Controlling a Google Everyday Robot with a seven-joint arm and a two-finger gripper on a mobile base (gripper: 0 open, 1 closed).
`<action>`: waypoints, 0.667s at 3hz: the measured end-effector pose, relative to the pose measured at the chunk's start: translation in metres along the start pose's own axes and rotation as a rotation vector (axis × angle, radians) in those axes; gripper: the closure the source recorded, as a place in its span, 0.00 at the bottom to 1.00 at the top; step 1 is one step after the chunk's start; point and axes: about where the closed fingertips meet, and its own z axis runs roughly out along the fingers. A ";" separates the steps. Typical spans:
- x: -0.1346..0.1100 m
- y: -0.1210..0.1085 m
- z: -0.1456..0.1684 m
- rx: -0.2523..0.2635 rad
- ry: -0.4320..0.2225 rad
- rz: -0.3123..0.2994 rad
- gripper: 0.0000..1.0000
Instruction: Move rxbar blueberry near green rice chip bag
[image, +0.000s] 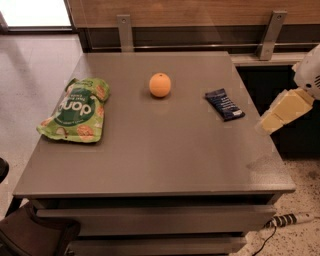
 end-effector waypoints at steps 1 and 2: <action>0.017 -0.029 0.041 0.070 -0.112 0.235 0.00; 0.015 -0.066 0.064 0.155 -0.270 0.386 0.00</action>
Offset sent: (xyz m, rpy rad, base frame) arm 0.1327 -0.0792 -0.0158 0.4331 -0.5181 -0.4930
